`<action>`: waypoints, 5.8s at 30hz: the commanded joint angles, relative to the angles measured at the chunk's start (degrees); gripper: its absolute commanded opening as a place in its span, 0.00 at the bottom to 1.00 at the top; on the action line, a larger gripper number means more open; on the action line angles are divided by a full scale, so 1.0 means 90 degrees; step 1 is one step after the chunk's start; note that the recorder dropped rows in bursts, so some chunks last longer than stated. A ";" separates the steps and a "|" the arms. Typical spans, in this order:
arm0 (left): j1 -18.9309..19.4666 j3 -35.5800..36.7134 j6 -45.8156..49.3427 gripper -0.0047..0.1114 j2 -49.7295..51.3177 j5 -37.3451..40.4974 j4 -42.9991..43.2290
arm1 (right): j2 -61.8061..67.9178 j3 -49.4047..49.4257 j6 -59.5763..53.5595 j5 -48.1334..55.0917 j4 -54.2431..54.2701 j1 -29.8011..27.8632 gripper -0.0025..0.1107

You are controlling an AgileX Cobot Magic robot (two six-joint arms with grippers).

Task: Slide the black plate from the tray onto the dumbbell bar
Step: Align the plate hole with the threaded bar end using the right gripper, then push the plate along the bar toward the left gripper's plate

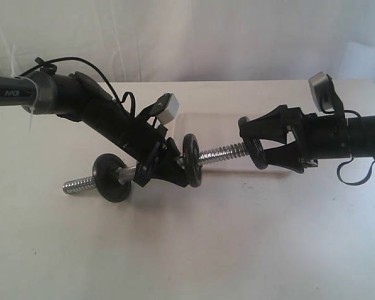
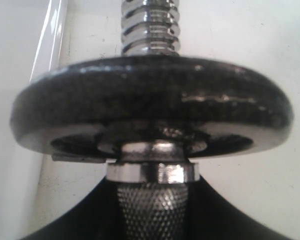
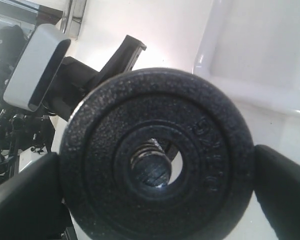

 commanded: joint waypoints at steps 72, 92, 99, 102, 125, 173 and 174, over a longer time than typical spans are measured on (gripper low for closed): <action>-0.0015 -0.0030 0.0375 0.04 -0.0110 0.0523 -0.0961 | -0.0327 -0.0145 0.0076 0.0386 0.0004 -0.0072 0.02; -0.0015 -0.0030 0.0479 0.04 -0.0110 0.0539 -0.1332 | -0.0327 0.0223 -0.0169 -0.0357 -0.0118 0.0146 0.02; -0.0015 -0.0030 0.0552 0.04 -0.0110 0.0630 -0.1492 | -0.0327 0.0283 -0.0391 0.0074 0.0177 0.0146 0.02; -0.0015 -0.0030 0.0552 0.04 -0.0110 0.0630 -0.1502 | -0.0327 0.0295 -0.0423 0.0071 0.0195 0.0146 0.02; -0.0015 -0.0030 0.0846 0.04 -0.0110 0.0754 -0.1931 | -0.0327 0.0295 -0.0568 -0.0393 0.0890 0.0829 0.02; 0.0451 -0.0030 0.1699 0.04 -0.0110 0.1460 -0.3650 | -0.0327 0.0044 -0.1776 -0.1368 0.1530 0.1704 0.02; 0.0451 -0.0030 0.1699 0.04 -0.0110 0.1460 -0.3650 | -0.0327 0.0044 -0.1776 -0.1437 0.1530 0.1733 0.02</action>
